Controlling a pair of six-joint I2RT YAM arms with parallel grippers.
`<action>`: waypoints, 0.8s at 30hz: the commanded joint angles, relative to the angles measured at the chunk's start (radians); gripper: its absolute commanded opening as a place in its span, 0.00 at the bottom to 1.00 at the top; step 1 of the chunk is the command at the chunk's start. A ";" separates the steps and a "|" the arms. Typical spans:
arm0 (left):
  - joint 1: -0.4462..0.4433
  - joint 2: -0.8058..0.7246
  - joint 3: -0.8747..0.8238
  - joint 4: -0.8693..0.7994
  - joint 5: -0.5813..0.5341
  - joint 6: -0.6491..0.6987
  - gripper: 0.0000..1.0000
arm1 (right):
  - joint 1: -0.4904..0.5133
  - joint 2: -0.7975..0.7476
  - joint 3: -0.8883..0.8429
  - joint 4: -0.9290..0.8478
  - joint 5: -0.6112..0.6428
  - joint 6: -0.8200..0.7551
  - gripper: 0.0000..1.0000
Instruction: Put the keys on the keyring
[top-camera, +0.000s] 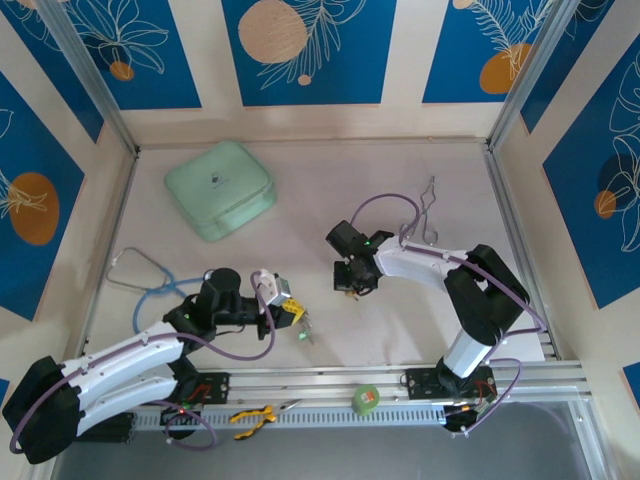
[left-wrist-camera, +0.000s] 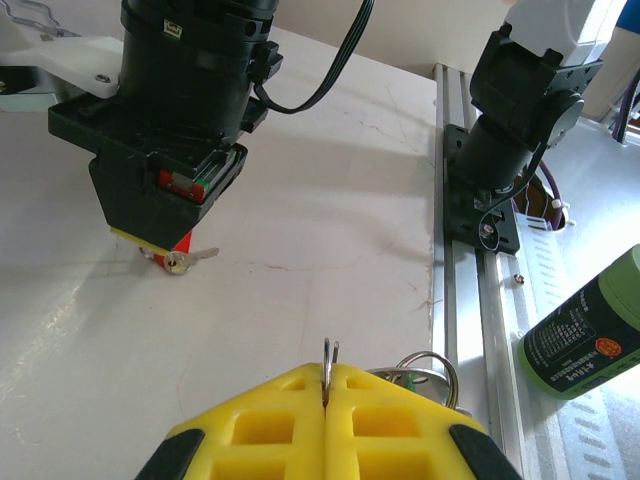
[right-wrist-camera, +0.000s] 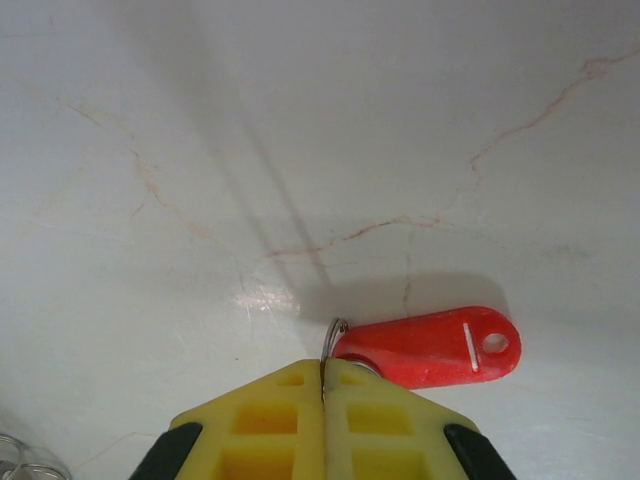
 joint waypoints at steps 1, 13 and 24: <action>-0.007 -0.002 0.019 0.003 0.022 0.015 0.00 | -0.003 0.019 0.008 -0.054 -0.001 -0.013 0.13; -0.008 -0.006 0.018 -0.001 0.022 0.019 0.00 | 0.006 0.045 0.041 -0.079 0.026 -0.016 0.19; -0.007 -0.007 0.019 0.000 0.024 0.019 0.00 | 0.006 0.066 0.069 -0.089 0.042 -0.021 0.17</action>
